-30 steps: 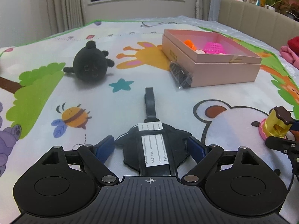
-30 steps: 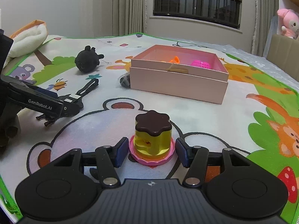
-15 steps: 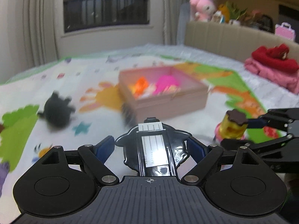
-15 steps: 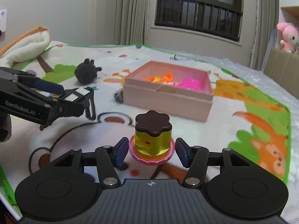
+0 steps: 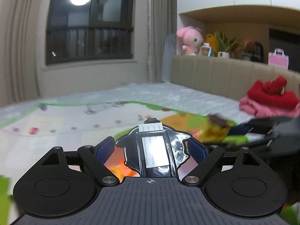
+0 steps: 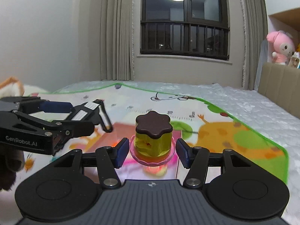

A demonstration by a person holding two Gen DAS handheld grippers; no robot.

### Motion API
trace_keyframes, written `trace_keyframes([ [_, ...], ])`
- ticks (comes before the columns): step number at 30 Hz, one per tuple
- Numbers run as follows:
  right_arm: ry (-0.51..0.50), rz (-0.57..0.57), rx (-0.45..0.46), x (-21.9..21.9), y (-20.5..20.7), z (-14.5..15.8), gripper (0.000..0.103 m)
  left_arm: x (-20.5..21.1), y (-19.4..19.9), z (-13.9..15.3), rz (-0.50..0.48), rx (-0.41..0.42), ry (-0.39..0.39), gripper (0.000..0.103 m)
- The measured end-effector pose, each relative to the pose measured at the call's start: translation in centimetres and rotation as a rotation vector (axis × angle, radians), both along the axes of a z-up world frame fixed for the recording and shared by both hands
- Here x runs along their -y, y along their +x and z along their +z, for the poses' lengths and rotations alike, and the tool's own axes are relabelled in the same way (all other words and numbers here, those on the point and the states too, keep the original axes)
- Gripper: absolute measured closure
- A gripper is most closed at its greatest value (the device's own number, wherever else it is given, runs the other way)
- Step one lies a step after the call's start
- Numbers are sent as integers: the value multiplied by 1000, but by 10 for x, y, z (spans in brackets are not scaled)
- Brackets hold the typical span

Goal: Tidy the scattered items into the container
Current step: 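Carry the luggage tag and pudding toy into the pink box and release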

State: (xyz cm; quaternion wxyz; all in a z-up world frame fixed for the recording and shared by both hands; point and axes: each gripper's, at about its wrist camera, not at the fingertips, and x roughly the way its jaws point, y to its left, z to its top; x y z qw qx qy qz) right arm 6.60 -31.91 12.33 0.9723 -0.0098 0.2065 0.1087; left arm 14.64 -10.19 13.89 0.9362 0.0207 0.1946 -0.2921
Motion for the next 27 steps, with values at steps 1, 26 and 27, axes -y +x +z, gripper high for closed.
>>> trace_keyframes([
  [1,-1,16,-12,1,13,-2,35,-1,14,-1,-2,-36,-16,7],
  [26,-406,169,-56,-213,-34,-87,64,-182,-75,-132,492,-310,118,0],
  [27,-433,168,-53,-221,-34,-91,64,-183,-75,-133,491,-308,113,0],
])
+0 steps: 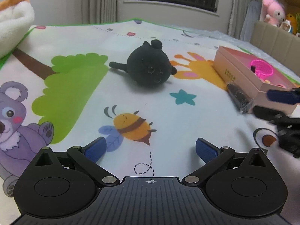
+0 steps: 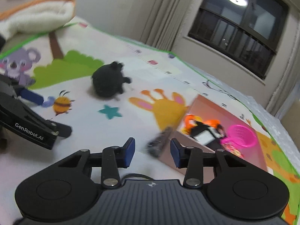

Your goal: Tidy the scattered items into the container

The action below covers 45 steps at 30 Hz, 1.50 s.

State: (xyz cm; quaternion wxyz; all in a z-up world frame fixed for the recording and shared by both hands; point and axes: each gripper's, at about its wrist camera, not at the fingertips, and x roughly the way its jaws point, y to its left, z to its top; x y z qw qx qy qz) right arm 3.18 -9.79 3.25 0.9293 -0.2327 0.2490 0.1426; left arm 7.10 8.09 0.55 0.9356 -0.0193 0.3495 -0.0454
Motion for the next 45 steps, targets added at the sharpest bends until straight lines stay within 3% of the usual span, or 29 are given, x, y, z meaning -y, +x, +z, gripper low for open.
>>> trace_keyframes([
  [6,-154,-39,36,-26,5,-20,73,0,-6,-5,-3,22,-12,0],
  [20,-356,-52,93,-43,23,-50,73,3,-8,-8,5,34,9,0],
  [21,-361,-48,93,-43,24,-50,75,4,-8,-8,5,34,12,0],
  [22,-367,-43,91,-44,23,-50,83,4,-8,-8,5,34,14,0],
  [23,-369,-34,86,-43,21,-49,97,5,-8,-8,6,34,17,0],
  [24,-363,-27,76,-42,18,-47,103,5,-8,-8,6,33,20,0],
  [28,-315,-26,60,-28,-1,-35,103,7,-7,-8,9,31,36,0],
  [35,-137,-50,20,2,-27,-11,103,11,-6,-8,12,23,62,0],
  [38,-18,-84,-10,21,-35,-4,95,8,0,-1,4,1,41,0],
  [40,54,-116,-28,38,-39,-6,70,2,9,8,5,21,-15,0],
  [42,125,-164,-51,58,-40,-13,53,2,17,21,19,64,-56,0],
  [45,242,-219,-104,84,-37,-23,47,25,30,37,-96,118,-50,0],
])
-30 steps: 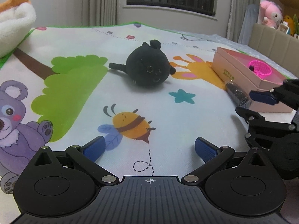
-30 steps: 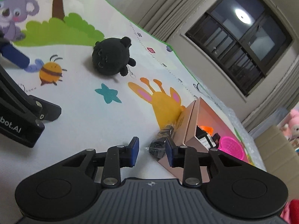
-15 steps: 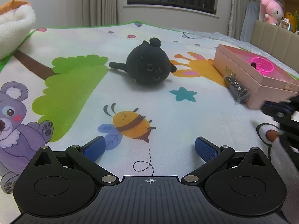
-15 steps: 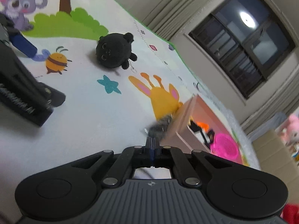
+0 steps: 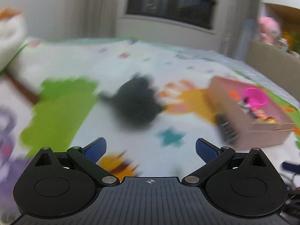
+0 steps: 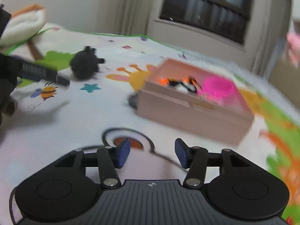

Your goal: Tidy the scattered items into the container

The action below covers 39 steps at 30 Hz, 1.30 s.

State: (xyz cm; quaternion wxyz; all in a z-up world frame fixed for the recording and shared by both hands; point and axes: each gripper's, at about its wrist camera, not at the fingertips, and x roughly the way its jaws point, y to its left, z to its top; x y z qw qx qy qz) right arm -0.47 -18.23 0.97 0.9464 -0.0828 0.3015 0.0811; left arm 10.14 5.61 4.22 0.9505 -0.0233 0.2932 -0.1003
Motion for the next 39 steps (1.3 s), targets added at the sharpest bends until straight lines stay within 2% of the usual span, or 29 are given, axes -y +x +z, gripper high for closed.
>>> trace_keyframes([
  [3,133,-42,-25,22,3,-8,38,39,8,1,-194,20,61,0],
  [6,246,-63,-37,40,6,-11,25,76,10,-10,-313,38,203,0],
  [8,294,-60,-39,46,7,-12,22,94,9,-15,-353,43,281,0],
  [10,314,-54,-41,47,8,-13,19,103,7,-17,-387,45,302,0],
  [15,315,-47,-38,46,8,-13,18,113,15,-24,-319,63,409,0],
  [18,330,-47,-33,48,7,-13,16,106,28,-27,-243,22,407,0],
  [20,338,-48,-29,50,6,-12,13,98,37,-25,-180,6,379,0],
  [22,344,-47,-29,51,6,-12,9,90,41,-20,-191,-10,298,0],
  [24,347,-43,-32,51,6,-13,7,91,42,-17,-255,-39,264,0],
  [26,347,-39,-35,50,7,-13,6,102,39,-19,-296,-32,306,0],
  [29,350,-38,-35,50,7,-13,5,117,38,-24,-299,-12,362,0],
  [32,353,-39,-34,50,7,-13,4,128,41,-28,-316,-26,360,0],
  [35,354,-39,-34,51,7,-13,4,134,39,-32,-326,-6,400,0],
  [39,359,-36,-36,51,7,-13,3,124,41,-33,-307,-17,396,0],
])
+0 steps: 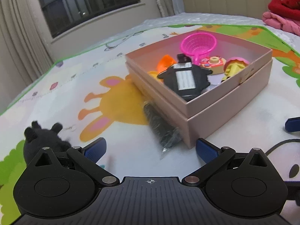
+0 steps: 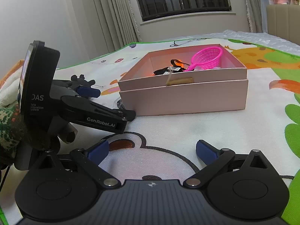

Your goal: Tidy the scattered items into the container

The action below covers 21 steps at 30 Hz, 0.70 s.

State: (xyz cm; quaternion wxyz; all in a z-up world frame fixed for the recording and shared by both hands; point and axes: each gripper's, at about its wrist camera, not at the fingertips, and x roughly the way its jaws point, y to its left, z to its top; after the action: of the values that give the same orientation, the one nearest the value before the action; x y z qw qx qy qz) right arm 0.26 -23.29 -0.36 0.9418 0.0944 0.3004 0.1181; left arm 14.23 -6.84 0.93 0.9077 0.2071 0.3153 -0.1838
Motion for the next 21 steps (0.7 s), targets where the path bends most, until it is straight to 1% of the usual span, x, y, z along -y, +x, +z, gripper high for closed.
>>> trace_keyframes([
  [3,-1,3,-2,-1,1,0,2,-12,8,-1,74,16,14,0],
  [4,-2,3,-3,-1,1,-1,2,-16,12,-1,105,18,7,0],
  [7,-4,2,-3,-2,2,-1,2,-30,24,-1,223,21,-9,0],
  [11,-3,1,-3,-3,3,-1,0,-43,28,0,323,71,48,0],
  [12,-3,1,-3,-3,3,-2,0,-46,28,2,322,71,41,0],
  [13,-2,1,-3,-3,3,-2,0,-50,27,4,305,64,14,0],
  [15,3,1,-1,-2,3,-2,0,-55,20,8,238,47,-60,0],
  [16,7,1,-1,-2,3,-2,0,-54,18,9,210,44,-85,0],
  [21,9,2,0,-1,3,-2,0,-41,18,9,161,57,-104,0],
])
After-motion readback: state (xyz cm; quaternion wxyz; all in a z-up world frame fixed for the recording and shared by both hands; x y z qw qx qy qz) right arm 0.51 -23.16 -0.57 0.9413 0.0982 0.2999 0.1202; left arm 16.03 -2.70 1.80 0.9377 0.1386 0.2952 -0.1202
